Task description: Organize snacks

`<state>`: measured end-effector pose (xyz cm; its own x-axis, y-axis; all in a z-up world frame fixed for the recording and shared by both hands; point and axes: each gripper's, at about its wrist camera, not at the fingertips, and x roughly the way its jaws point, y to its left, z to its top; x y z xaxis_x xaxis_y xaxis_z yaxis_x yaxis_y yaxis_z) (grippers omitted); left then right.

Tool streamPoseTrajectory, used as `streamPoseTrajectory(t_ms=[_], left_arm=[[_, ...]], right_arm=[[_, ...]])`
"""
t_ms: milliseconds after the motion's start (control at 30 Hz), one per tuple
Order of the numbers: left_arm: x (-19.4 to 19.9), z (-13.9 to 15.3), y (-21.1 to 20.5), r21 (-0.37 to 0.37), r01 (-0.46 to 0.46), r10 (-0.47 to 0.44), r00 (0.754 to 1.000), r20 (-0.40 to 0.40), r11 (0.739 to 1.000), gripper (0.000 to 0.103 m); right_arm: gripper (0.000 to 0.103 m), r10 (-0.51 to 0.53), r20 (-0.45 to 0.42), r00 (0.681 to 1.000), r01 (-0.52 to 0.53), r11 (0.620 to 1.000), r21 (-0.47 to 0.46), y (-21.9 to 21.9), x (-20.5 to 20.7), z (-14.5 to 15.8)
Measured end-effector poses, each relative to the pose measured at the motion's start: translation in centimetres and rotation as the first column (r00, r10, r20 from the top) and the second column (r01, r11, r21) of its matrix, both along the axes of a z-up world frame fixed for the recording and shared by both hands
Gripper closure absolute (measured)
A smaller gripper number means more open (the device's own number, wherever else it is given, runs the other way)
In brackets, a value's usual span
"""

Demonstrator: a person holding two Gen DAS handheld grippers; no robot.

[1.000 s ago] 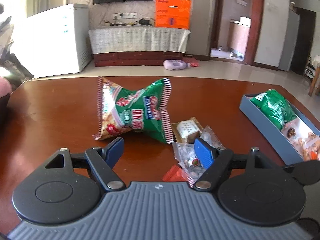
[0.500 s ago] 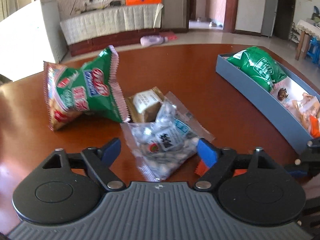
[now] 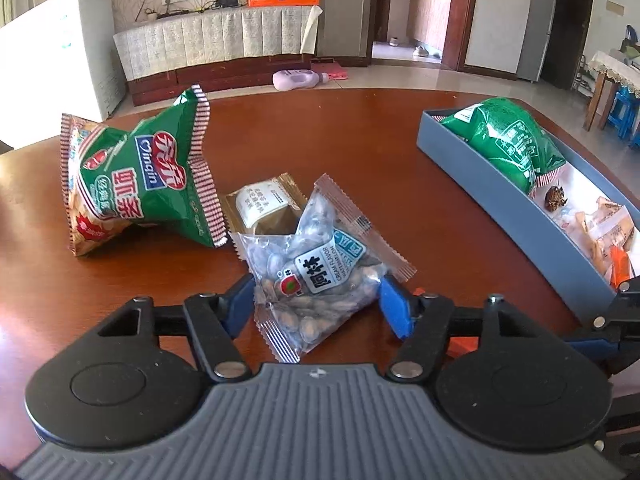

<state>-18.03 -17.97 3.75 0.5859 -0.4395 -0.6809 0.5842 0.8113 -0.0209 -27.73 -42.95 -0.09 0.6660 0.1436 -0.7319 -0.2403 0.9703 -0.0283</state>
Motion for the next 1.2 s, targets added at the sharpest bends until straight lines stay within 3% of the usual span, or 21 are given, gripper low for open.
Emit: streamPoseTrajectory(t_ms=[433, 767, 1200], left_arm=[[-0.7, 2.4, 1.0, -0.078, -0.032, 0.035, 0.998, 0.045, 0.996, 0.035], [-1.3, 3.6, 1.1, -0.085, -0.063, 0.071, 0.993, 0.095, 0.994, 0.035], [-2.4, 4.2, -1.3, -0.098, -0.035, 0.046, 0.992, 0.117, 0.995, 0.035]], right_arm=[[0.079, -0.073, 0.072, 0.995, 0.071, 0.997, 0.034, -1.4, -0.9, 1.7], [0.079, -0.12, 0.116, 0.986, 0.114, 0.992, 0.057, -2.8, -2.3, 3.0], [0.079, -0.18, 0.157, 0.971, 0.167, 0.981, 0.096, -5.3, -4.4, 4.2]])
